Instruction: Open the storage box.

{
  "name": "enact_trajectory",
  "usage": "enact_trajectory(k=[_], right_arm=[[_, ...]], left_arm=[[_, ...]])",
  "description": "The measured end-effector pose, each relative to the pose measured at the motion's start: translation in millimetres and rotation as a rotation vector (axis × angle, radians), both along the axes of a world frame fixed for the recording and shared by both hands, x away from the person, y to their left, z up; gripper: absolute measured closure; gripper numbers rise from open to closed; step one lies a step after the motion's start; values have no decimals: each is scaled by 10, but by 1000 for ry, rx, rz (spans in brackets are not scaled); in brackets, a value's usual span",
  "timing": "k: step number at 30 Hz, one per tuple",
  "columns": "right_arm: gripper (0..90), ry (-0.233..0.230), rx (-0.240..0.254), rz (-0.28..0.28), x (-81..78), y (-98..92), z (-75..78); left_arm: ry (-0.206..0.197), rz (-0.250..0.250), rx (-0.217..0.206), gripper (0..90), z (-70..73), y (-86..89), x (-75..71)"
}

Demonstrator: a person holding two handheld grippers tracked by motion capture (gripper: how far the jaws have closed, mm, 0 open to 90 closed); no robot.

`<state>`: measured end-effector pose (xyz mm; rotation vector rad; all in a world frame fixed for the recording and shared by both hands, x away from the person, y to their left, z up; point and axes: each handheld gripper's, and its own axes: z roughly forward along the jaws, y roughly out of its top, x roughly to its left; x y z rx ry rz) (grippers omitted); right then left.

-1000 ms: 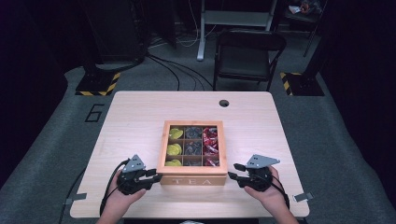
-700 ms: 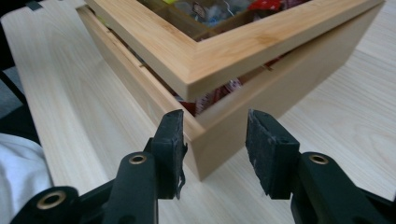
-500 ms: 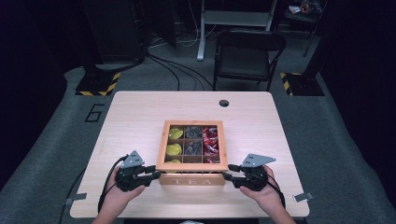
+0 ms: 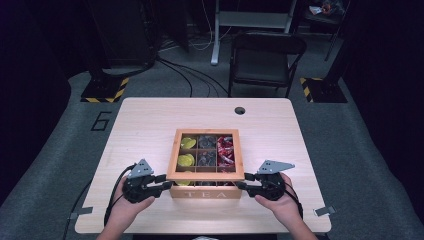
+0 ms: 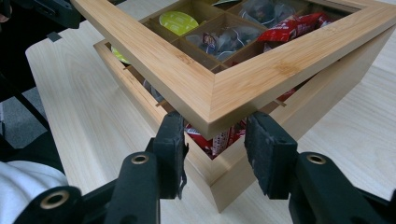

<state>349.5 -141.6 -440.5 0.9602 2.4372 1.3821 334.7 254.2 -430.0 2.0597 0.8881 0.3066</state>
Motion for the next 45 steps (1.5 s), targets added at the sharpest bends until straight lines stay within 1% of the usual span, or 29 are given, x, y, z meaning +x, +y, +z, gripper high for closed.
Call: enact_trajectory(k=[2,5,6,7,8,10,11,12,14,15,17,21,23,24,26,27,29,31,33,34,37,39,43,45], right_arm=[[572,4,2,-10,0,0,16],[572,2,7,-8,11,-3,43],[572,7,4,-11,10,-5,58],[572,1,4,-7,17,-7,65],[572,5,9,-10,16,-6,76],[572,3,12,-12,24,-15,97],[573,5,16,-14,25,-16,104],[573,2,19,-13,29,-17,116],[575,-4,18,-17,30,-20,137],[575,-2,19,-21,28,-19,145],[576,-8,20,-22,32,-24,162],[584,-17,32,-26,37,-34,181],[577,-22,41,-23,41,-38,183],[568,-22,43,-22,44,-41,184],[545,-29,35,-27,50,-47,181],[537,-34,31,-28,56,-53,176],[527,-29,34,-38,63,-66,168],[514,-40,32,-39,80,-84,170],[498,-53,35,-45,92,-93,176],[493,-61,32,-43,108,-100,181],[479,-61,20,-45,154,-102,183],[473,-60,12,-44,181,-98,189],[467,-75,11,-42,229,-82,213],[462,-74,12,-44,251,-82,229]], left_arm=[[-9,1,0,590,3,-5,14],[-13,8,-8,546,3,-15,40],[-8,10,-12,526,2,-16,45],[-20,15,-11,509,0,-15,61],[-22,22,-17,496,-6,-20,71],[-28,28,-13,483,-9,-22,91],[-44,33,-4,470,-9,-21,108],[-47,37,-4,458,-11,-25,114],[-60,42,-11,451,-16,-33,136],[-57,37,-14,451,-8,-37,144],[-72,38,-17,452,1,-52,148],[-94,24,1,468,61,-82,150],[-76,24,-4,469,83,-89,162],[-78,26,-10,469,93,-82,174],[-66,26,-29,470,108,-74,185],[-64,26,-31,471,117,-72,192],[-61,25,-31,476,134,-72,205],[-57,24,-29,478,154,-71,217],[-50,28,-38,478,170,-70,226],[-50,30,-39,478,174,-71,228],[-36,30,-37,483,206,-69,239],[-36,31,-33,486,224,-72,249],[-25,38,-24,493,273,-81,270],[-21,40,-24,499,298,-79,282]])
